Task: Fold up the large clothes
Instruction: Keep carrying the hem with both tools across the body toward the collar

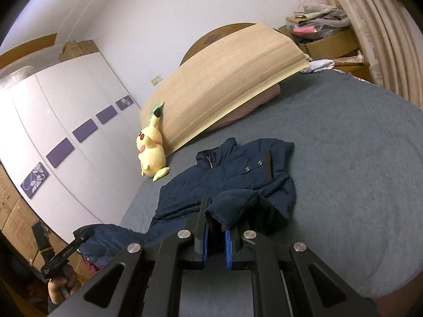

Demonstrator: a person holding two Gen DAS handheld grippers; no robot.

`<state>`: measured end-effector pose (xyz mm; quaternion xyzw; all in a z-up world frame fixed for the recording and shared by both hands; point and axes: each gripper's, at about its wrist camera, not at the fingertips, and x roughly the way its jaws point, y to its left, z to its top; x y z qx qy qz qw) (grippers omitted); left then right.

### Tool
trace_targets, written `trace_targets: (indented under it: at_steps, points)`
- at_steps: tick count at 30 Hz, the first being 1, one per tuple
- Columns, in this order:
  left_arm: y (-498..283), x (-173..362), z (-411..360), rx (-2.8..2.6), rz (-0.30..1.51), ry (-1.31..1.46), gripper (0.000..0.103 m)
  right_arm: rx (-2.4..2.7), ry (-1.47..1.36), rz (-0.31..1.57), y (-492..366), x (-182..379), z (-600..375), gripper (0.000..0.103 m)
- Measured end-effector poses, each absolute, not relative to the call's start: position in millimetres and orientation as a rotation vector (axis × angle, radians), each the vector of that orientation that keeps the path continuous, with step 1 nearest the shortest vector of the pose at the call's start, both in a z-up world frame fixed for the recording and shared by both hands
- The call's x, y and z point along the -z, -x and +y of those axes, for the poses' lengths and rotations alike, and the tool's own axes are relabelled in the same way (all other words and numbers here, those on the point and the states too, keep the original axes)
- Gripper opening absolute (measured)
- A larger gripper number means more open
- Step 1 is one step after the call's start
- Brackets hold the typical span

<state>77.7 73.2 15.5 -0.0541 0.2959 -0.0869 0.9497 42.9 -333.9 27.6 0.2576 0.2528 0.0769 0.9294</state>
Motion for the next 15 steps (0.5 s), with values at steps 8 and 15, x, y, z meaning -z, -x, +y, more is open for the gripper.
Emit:
trace_targets:
  at_steps: [8,15]
  points:
    - [-96,-19,72,0.158,0.601,0.134,0.017,-0.136,-0.525,0.501,-63,-34,-333,0.01]
    - [-96,-19,72,0.155,0.594,0.137,0.017,-0.124,-0.533,0.484,-68,-36,-334,0.01]
